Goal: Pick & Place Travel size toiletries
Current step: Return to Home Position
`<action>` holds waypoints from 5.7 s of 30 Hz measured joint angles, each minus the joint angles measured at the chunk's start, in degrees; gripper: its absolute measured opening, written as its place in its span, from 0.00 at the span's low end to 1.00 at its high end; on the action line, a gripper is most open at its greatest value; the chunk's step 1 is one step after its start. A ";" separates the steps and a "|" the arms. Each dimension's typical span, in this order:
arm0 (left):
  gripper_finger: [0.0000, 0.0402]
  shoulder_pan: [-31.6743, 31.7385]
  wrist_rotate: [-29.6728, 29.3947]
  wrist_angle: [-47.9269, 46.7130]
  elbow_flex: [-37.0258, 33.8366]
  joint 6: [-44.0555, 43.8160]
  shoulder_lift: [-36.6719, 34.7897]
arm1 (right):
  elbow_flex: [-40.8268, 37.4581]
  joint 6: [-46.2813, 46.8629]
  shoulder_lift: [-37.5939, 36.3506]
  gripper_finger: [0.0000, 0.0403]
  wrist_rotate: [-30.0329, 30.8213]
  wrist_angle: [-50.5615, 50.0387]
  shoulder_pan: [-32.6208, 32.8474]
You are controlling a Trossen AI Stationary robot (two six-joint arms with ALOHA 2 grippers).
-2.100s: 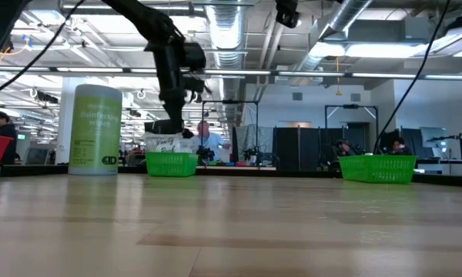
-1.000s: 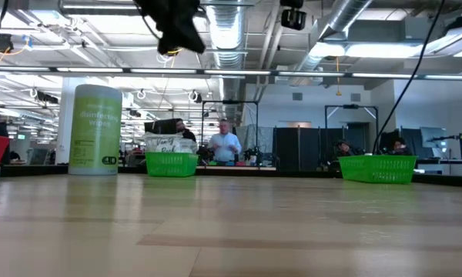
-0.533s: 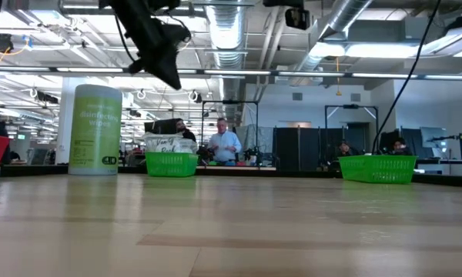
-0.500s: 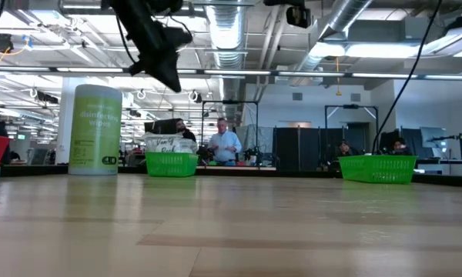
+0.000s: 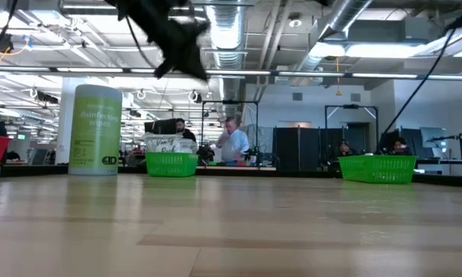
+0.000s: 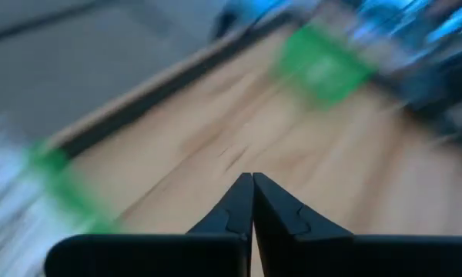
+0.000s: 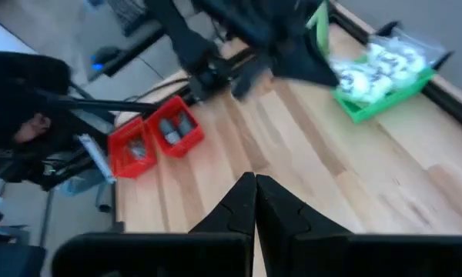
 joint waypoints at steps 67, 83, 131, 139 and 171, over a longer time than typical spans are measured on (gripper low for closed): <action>0.01 -17.88 4.28 17.43 -6.36 3.06 -10.96 | -95.49 7.87 -76.87 0.00 18.17 56.82 17.47; 0.01 -18.62 2.67 17.85 -6.36 4.59 -10.96 | -95.55 1.40 -77.31 0.00 21.60 61.28 19.61; 0.01 -18.62 2.06 19.10 -6.27 6.56 -11.36 | -95.64 1.21 -75.32 0.00 20.48 54.44 20.46; 0.01 -18.62 2.06 19.22 -6.29 6.56 -11.36 | -95.64 -4.36 -66.85 0.00 19.77 54.37 22.50; 0.01 -18.99 2.06 19.38 -6.29 6.56 -11.38 | -95.66 -14.41 -64.81 0.00 20.59 57.26 20.40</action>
